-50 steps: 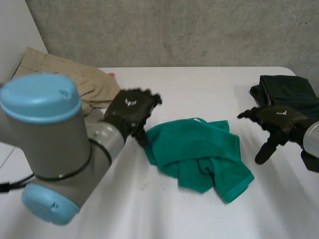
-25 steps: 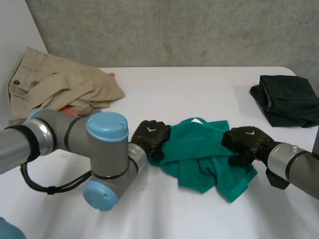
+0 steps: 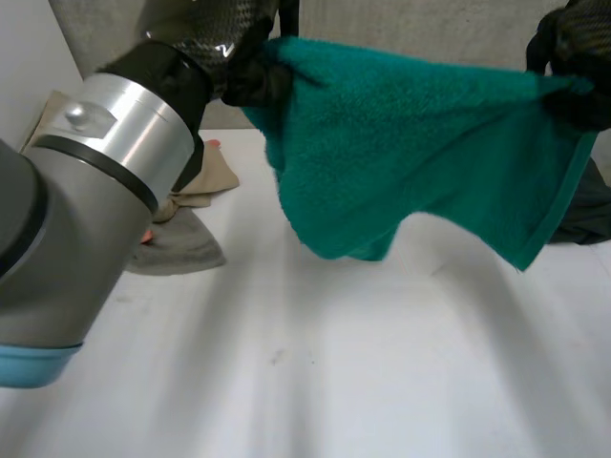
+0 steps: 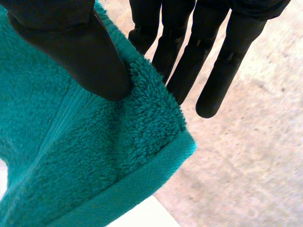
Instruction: Fold the laundry.
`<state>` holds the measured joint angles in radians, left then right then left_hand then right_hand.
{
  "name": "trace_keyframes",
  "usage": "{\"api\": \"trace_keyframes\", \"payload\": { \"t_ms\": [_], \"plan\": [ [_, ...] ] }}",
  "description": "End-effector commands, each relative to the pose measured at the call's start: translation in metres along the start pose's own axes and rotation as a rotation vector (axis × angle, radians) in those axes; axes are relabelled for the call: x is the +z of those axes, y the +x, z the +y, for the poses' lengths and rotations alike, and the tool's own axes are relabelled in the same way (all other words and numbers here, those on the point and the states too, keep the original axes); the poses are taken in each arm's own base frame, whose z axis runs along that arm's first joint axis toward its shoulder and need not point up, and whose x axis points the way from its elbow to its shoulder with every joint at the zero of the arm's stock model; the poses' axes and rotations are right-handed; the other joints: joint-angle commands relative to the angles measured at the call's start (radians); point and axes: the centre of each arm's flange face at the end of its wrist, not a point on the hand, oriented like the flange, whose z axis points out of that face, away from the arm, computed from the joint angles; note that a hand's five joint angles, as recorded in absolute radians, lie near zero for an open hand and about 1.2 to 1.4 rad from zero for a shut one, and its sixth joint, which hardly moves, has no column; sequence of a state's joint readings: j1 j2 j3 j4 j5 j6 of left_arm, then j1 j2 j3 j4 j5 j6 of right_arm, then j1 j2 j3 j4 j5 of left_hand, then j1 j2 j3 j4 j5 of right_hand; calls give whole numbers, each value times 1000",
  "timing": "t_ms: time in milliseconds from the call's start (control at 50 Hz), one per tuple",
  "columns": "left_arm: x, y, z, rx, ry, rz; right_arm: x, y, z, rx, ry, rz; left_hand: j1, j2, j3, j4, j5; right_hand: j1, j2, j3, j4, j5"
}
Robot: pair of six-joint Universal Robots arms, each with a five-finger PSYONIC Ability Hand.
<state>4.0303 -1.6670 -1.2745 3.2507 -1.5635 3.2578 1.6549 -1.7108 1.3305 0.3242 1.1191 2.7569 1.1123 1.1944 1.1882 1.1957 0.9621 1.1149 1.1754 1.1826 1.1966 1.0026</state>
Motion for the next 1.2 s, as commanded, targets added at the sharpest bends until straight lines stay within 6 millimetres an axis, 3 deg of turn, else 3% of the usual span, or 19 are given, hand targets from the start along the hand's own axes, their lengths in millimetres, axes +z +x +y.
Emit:
{"api": "trace_keyframes", "payload": {
  "t_ms": [20,80,160,220,240,400,420,460,480,520,600,680,740,760,780,820,940,1060,1200],
  "plan": [
    [10,10,35,0,-103,100,12,2,6,-16,-15,-9,284,202,208,201,260,281,221,214,200,219],
    [18,15,63,5,-171,132,36,-9,39,25,-106,-64,284,202,208,201,260,281,221,214,200,219],
    [32,21,123,51,-290,155,62,-39,72,37,-189,-167,284,202,208,201,260,281,221,214,200,219],
    [43,21,150,94,-317,158,72,-48,92,32,-248,-173,284,202,208,201,260,281,221,214,200,219],
    [52,19,164,127,-313,154,82,-51,110,31,-290,-151,284,202,208,201,260,281,221,214,200,219],
    [82,7,217,226,-269,128,135,-42,174,-39,-248,90,284,202,208,201,260,281,221,214,200,219],
    [82,7,220,227,-263,127,138,-42,177,-47,-239,109,284,202,208,201,260,281,221,214,200,219],
    [84,8,221,231,-239,123,149,-44,191,-69,-217,153,-16,-98,-92,-99,-40,281,221,214,200,219],
    [86,6,221,237,-223,109,152,-45,196,-75,-216,161,-585,-667,-661,-668,-609,281,221,214,200,219],
    [86,7,221,236,-219,106,157,-45,202,-92,-211,180,-938,-1020,-1014,-1021,-962,281,221,214,200,219],
    [76,5,218,236,-250,84,161,-43,209,-132,-227,202,-925,-1007,-1001,-1009,-950,281,221,214,200,219],
    [60,-19,182,249,-273,-50,161,-43,209,-157,-228,202,-890,-972,-966,-974,-914,281,221,214,200,219],
    [31,-23,171,245,-351,-98,161,-42,210,-157,-232,200,-867,-949,-942,-950,-891,281,221,214,200,219],
    [8,-19,168,237,-410,-83,159,-41,211,-156,-239,200,-785,-867,-861,-869,-809,281,221,214,200,219],
    [8,-19,168,237,-410,-83,159,-41,211,-156,-240,197,-784,-866,-860,-868,-809,281,221,214,200,219],
    [-26,-10,167,213,-486,-43,156,-42,213,-154,-252,192,-635,-717,-711,-719,-659,281,221,214,200,219],
    [-87,21,187,159,-628,105,145,-47,215,-144,-288,167,-538,-620,-614,-621,-562,281,221,214,200,219],
    [-97,27,219,150,-705,152,138,-50,217,-141,-309,154,-538,-620,-614,-621,-562,281,221,214,200,219],
    [-78,24,246,155,-662,126,131,-55,225,-134,-341,137,-467,-549,-543,-551,-492,281,221,214,200,219]
  ]
}}
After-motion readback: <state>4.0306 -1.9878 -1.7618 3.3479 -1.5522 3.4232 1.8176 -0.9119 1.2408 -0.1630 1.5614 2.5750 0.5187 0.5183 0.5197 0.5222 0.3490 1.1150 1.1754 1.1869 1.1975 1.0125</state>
